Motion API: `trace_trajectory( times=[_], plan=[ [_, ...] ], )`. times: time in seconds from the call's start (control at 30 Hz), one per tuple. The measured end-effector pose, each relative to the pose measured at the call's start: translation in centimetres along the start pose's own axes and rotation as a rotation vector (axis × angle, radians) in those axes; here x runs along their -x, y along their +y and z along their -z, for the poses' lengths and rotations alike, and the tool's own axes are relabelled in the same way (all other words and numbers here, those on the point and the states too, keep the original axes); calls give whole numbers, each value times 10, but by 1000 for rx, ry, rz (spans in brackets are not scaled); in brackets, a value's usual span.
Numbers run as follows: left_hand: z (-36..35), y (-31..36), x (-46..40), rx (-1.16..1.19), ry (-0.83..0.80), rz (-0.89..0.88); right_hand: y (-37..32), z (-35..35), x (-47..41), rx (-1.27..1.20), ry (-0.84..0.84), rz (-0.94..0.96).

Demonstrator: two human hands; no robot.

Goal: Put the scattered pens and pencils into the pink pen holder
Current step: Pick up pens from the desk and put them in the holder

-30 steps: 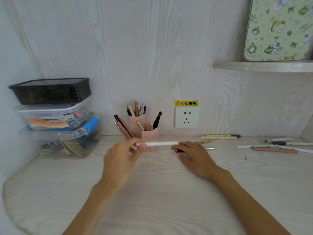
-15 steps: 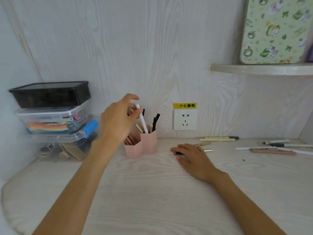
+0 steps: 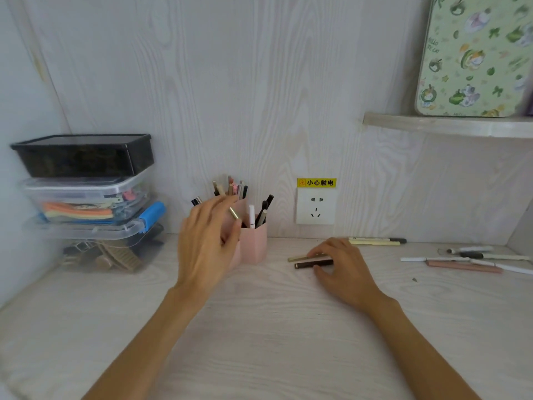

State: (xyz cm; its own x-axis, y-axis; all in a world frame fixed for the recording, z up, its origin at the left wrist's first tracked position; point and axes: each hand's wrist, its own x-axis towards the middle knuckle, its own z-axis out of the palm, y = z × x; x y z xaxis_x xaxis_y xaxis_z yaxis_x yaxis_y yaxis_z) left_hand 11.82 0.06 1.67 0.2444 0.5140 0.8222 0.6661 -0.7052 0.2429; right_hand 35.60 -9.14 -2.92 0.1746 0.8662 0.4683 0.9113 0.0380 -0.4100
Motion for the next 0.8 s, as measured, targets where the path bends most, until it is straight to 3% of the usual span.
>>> trace_trajectory(
  times=[0.13,0.23,0.3,0.37,0.53,0.67,0.8],
  plan=[
    [14,-18,33,225,176,385,0,-3,0,71,-45,10],
    [14,-28,38,302,153,643,-7,-1,2,114,-63,27],
    [9,-33,37,308,52,738,-15,4,3,134,-8,62],
    [1,-38,40,302,-82,763,-30,10,2,100,110,59],
    [-13,-44,44,455,-255,662,-91,36,-27,-450,451,-49],
    [-12,-44,46,574,-259,692,-137,46,-57,-632,516,76],
    [-9,-43,47,609,-251,701,-155,29,-79,-536,470,94]
  ],
)
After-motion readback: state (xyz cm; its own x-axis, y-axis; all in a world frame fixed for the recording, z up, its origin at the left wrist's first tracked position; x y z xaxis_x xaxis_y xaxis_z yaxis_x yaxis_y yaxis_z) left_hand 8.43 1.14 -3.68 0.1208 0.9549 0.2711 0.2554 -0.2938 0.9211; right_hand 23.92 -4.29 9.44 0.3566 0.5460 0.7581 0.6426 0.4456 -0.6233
